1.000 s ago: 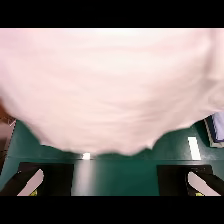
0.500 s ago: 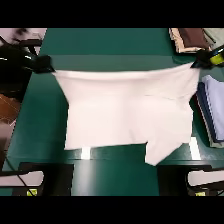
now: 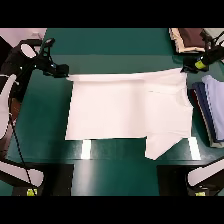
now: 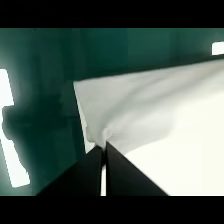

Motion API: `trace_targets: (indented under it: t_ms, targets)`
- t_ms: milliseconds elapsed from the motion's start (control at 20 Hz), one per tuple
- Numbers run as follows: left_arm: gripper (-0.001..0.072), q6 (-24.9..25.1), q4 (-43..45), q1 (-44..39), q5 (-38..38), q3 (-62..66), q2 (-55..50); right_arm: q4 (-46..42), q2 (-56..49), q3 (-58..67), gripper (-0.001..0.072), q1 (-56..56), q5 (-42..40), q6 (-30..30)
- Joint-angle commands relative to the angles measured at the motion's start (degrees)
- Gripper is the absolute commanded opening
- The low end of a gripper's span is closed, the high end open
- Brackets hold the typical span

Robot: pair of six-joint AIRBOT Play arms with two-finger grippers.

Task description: Fold the shirts.

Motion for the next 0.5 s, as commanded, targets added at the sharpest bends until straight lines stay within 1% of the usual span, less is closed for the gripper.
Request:
trace_targets:
  t_ms: [0,50,150,250,300,350,400,450]
  targets:
    - [0.0024,0.3,0.3,-0.1,-8.6,-2.5,-0.5,-6.4,5.8,-11.5,0.0016,0.7,-1.0,-1.4]
    - [0.0024,0.3,0.3,-0.1,-9.1,-4.3,-0.5,-7.5,7.8,-15.7,0.0016,0.6,-2.0,-1.4]
    - [0.0025,0.3,-0.1,-0.2,-9.0,-7.9,-0.5,-6.7,11.1,-23.6,0.0018,0.3,-5.1,-1.4]
    - [0.0027,0.2,-0.4,-0.4,-9.3,-10.5,-0.5,-6.6,12.5,-28.4,0.0019,-0.2,-6.4,-1.4]
    - [0.0039,-0.3,-0.6,-0.4,-9.5,-11.2,-0.5,-6.6,12.7,-29.8,0.0019,-0.2,-6.4,-1.1]
    - [0.0277,-0.3,-0.6,-0.4,-9.5,-11.3,-0.5,-5.7,12.6,-30.7,0.0048,-0.2,-5.9,-0.5]
    - [0.0442,-0.3,-0.8,-0.4,-9.7,-11.3,-0.3,-4.5,12.6,-31.2,0.0277,-0.6,-5.9,-0.6]
    - [0.0429,-0.3,-0.4,-0.4,-10.6,-11.2,0.3,-2.8,12.6,-30.9,0.045,-1.2,-5.4,-0.6]
